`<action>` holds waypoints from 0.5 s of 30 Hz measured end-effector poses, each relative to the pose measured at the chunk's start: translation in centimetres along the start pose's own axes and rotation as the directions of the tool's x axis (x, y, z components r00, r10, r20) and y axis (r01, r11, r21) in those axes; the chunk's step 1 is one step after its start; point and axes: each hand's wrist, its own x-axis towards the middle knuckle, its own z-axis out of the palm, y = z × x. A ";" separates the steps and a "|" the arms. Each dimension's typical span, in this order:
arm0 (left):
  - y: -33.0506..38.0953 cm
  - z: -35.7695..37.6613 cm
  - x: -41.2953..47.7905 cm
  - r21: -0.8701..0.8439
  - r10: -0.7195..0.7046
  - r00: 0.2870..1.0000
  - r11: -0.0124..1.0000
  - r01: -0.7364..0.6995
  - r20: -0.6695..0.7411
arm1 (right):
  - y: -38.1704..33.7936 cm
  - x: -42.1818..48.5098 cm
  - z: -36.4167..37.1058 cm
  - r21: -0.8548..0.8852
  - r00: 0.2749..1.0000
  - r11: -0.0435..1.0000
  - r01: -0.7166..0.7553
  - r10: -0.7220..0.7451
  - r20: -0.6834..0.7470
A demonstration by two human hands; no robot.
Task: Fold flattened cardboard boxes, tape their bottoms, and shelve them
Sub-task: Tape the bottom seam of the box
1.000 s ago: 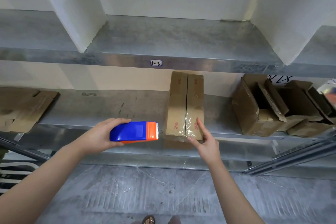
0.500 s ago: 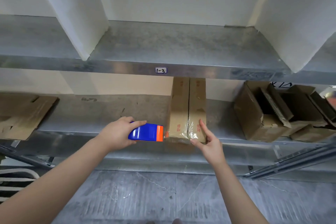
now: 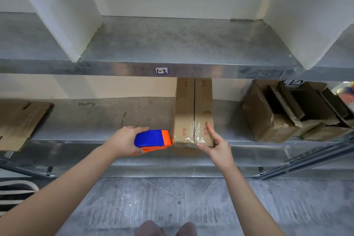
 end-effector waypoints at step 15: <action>-5.9 2.1 4.4 0.025 0.044 0.997 0.999 -0.042 -0.062 | -0.4 -0.4 0.2 0.037 1.000 0.999 -0.015 0.015 -0.020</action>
